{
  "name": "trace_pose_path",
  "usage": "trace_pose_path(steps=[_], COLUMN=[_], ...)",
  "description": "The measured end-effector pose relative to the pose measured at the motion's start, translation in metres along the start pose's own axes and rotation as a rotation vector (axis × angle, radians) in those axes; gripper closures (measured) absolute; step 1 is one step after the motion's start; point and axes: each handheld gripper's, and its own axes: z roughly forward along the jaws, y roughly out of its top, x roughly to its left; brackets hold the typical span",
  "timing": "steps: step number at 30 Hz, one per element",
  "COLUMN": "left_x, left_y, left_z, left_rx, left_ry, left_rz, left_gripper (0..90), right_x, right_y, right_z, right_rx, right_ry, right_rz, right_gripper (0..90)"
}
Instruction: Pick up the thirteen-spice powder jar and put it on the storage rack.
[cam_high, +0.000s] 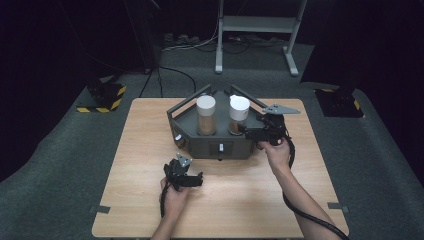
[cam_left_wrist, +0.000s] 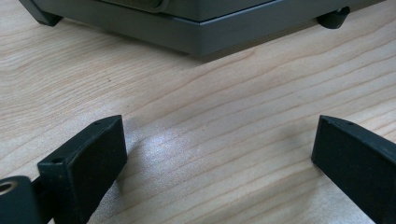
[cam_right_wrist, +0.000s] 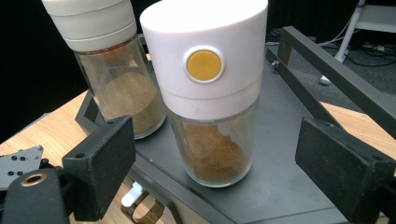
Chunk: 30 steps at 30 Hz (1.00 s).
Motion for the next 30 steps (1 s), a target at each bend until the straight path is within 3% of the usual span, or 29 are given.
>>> trace_pose_path(steps=[21, 30], left_x=[0.000, 0.000], left_y=[0.000, 0.000], left_z=[0.000, 0.000], left_rx=[0.000, 0.000], left_ry=[0.000, 0.000], left_rz=[0.000, 0.001], left_gripper=[3.3, 3.3], right_x=[0.000, -0.002], right_y=[-0.026, -0.044], right_z=[-0.019, -0.027], right_rx=[0.019, 0.034], right_ry=[-0.015, -0.038], right_rz=[-0.046, -0.030], right_gripper=[12.4, 12.4])
